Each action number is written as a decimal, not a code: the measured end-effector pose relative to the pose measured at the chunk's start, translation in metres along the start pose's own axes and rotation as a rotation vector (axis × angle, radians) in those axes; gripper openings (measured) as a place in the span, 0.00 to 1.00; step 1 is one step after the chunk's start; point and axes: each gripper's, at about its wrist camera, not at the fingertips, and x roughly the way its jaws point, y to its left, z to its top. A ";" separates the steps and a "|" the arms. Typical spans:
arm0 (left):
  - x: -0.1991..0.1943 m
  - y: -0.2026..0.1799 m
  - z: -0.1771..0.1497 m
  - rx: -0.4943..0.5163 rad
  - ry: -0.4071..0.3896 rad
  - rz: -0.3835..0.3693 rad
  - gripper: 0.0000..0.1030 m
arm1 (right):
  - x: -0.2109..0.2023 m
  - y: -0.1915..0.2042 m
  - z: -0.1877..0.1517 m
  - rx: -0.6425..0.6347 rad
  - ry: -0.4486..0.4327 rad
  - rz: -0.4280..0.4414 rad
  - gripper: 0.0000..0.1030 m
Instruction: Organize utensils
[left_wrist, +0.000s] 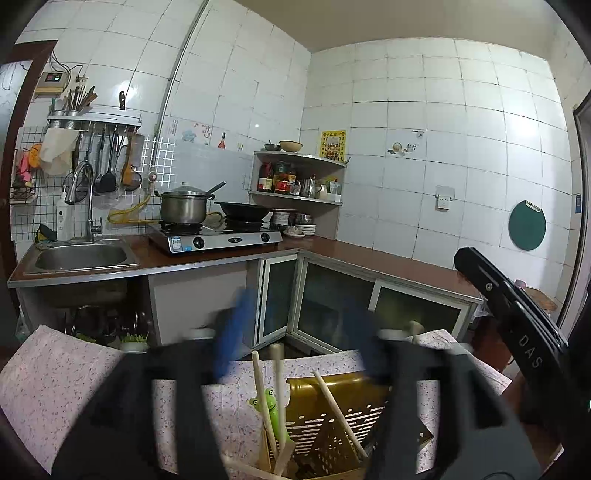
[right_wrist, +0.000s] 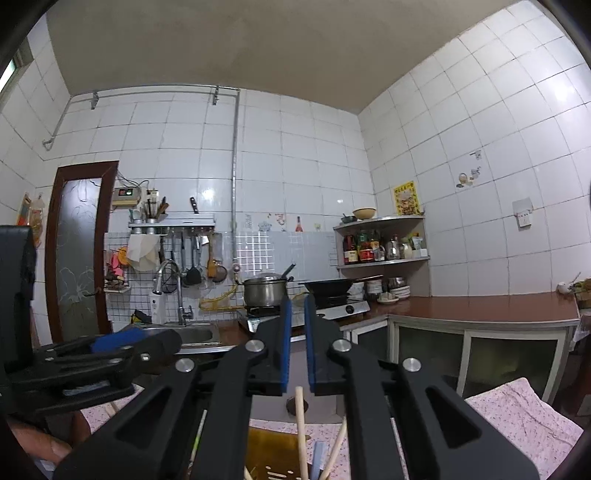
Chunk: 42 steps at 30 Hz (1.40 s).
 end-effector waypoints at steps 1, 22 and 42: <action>-0.002 0.001 0.001 -0.004 -0.005 0.004 0.70 | 0.000 -0.001 0.001 0.001 0.004 -0.010 0.07; -0.145 0.067 -0.052 0.055 0.046 0.278 0.96 | -0.148 -0.014 -0.025 -0.005 0.242 -0.118 0.70; -0.199 0.069 -0.149 0.099 0.024 0.384 0.96 | -0.198 0.014 -0.112 -0.124 0.318 -0.078 0.80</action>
